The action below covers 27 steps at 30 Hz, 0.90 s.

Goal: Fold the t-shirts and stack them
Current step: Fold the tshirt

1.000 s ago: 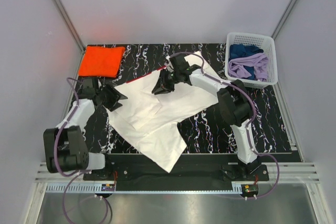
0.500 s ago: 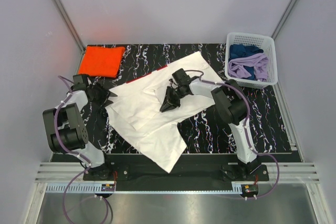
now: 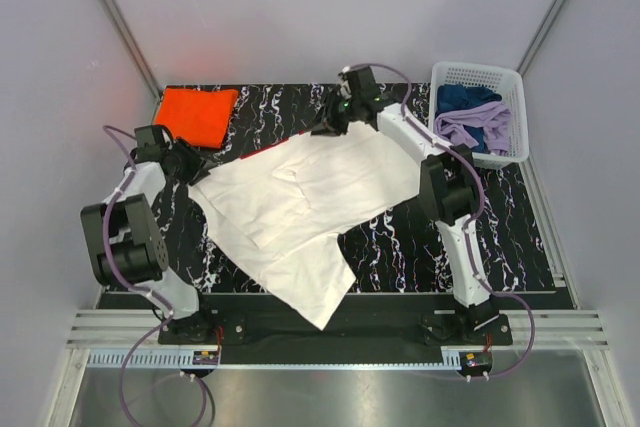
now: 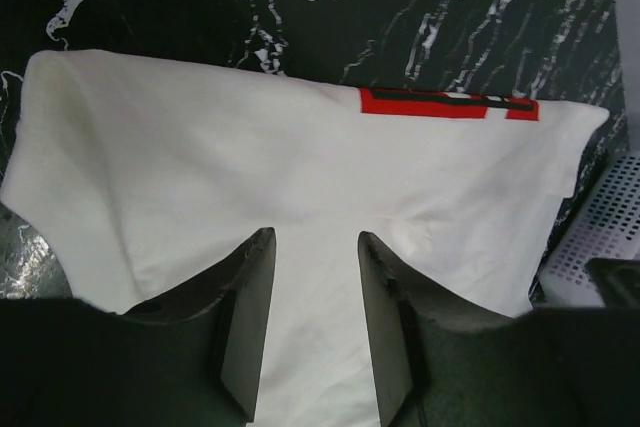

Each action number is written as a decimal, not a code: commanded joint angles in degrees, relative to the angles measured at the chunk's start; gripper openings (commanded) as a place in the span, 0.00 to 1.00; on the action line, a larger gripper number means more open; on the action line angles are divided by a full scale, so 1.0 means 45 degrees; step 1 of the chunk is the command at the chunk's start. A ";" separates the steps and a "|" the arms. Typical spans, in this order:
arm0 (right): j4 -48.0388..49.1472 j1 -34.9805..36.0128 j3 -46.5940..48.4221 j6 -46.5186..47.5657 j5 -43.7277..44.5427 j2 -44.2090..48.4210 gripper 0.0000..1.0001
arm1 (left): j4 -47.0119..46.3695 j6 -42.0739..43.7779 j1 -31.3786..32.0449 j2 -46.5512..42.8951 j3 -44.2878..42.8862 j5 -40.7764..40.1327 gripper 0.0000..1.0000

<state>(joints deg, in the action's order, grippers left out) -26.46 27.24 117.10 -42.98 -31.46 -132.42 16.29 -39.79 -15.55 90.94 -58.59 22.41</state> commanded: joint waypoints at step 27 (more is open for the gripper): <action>0.0275 -0.3398 0.7043 0.2210 0.3047 -0.5847 0.30 | 0.3214 0.1791 -0.2756 0.4090 -0.3131 -0.2812 0.38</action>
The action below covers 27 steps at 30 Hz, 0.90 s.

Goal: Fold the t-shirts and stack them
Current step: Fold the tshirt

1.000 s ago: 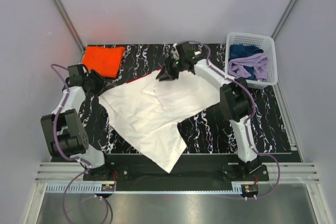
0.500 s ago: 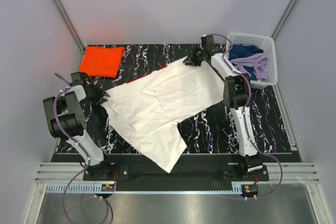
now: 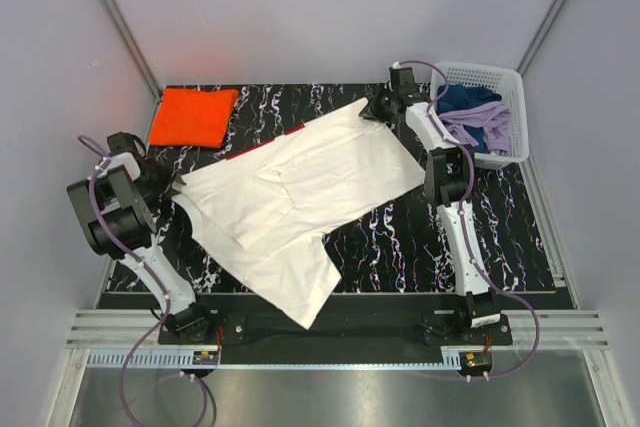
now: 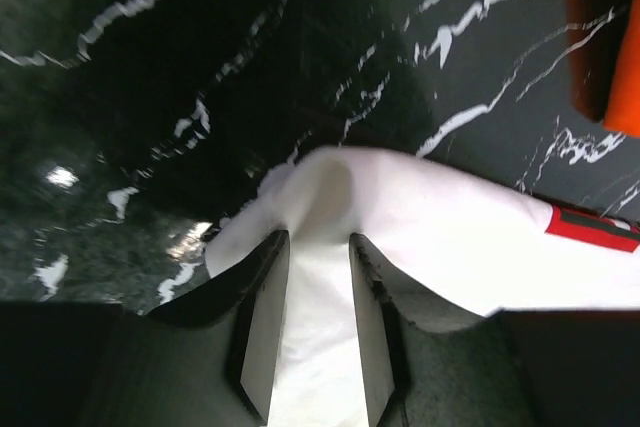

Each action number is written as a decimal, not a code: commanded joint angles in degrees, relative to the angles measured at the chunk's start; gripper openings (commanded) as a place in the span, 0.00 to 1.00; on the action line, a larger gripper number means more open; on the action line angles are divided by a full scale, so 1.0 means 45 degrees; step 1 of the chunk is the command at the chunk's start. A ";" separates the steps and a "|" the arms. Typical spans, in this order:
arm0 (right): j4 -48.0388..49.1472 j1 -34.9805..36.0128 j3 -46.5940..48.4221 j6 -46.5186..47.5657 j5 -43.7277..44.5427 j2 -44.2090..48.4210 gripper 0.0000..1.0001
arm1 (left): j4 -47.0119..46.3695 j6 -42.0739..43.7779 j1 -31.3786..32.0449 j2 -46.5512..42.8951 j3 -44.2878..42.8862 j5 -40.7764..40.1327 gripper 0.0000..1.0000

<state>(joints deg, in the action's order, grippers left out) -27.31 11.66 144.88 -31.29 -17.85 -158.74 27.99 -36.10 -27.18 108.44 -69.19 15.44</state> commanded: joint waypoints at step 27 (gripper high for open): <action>0.0186 0.7715 -1.9786 -0.2339 -0.1309 1.9684 0.84 | 0.4678 -0.1003 0.8188 -1.7104 0.4791 -0.1284 0.62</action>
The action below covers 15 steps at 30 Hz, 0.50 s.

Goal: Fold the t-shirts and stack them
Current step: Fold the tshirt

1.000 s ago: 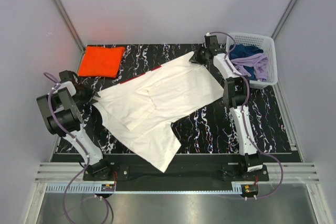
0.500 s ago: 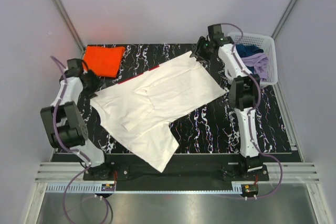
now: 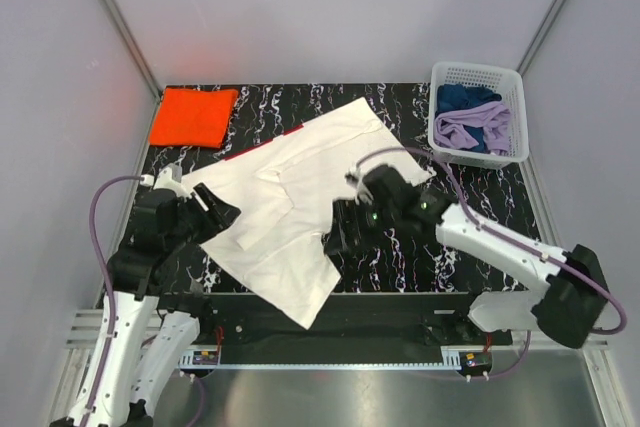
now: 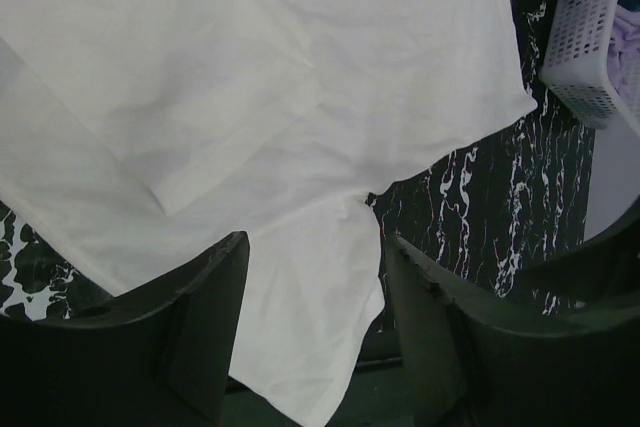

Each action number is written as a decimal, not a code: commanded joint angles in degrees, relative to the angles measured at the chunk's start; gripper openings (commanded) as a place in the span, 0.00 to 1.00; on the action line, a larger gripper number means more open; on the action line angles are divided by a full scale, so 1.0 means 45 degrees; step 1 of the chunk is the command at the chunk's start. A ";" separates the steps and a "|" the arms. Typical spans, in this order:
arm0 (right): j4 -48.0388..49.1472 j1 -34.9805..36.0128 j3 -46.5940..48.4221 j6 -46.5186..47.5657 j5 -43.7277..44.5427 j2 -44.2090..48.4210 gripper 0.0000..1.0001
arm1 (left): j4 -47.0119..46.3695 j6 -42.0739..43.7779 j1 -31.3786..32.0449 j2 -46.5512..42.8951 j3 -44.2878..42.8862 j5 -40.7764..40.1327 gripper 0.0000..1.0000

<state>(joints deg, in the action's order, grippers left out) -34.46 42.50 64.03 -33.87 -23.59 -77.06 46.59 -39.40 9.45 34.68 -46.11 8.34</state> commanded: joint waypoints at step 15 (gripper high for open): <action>0.7520 0.5867 -0.5831 -0.7101 0.1259 -0.0861 0.63 | 0.1502 0.0843 0.0048 0.0085 -0.1784 0.0393 0.64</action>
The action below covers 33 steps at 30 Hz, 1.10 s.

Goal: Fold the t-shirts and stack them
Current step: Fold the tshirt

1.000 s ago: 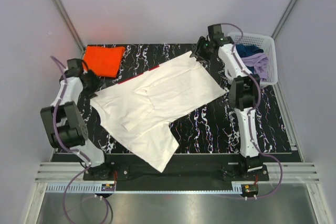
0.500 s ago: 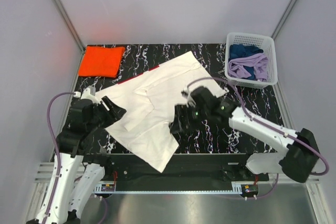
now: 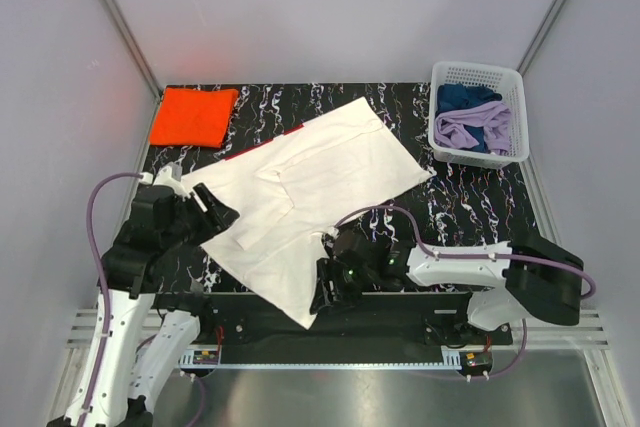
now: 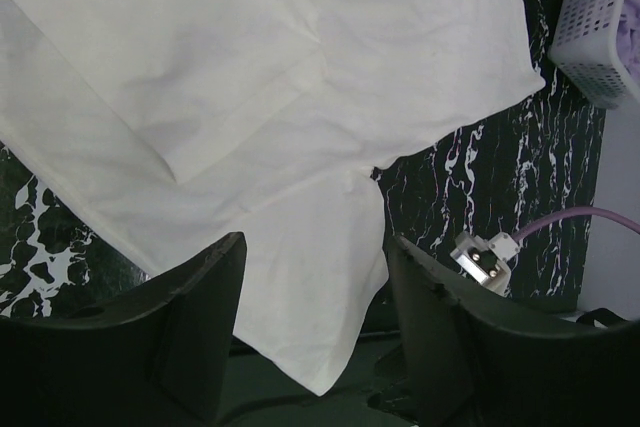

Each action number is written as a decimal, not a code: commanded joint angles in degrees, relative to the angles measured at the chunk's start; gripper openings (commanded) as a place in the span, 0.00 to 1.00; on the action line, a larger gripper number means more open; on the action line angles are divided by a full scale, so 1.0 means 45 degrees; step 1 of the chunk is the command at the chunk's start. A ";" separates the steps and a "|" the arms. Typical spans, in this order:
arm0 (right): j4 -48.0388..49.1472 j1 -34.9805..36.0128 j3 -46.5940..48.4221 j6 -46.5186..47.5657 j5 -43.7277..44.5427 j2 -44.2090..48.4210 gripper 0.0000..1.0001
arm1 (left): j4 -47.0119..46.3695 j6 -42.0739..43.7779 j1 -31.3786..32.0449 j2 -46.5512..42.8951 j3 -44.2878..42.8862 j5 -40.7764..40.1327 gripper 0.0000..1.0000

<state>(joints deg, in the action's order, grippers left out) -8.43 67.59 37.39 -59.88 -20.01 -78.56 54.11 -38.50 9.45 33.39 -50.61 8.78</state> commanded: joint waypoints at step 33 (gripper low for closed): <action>0.1092 -0.3749 0.3756 -0.0874 -0.2268 -0.3183 0.13 | 0.0067 0.2755 0.0262 0.2033 -0.0961 0.1312 0.62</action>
<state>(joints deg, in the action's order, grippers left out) -2.66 53.52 48.03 -65.63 -23.33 -92.33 56.12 -28.21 9.76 41.85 -54.89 12.03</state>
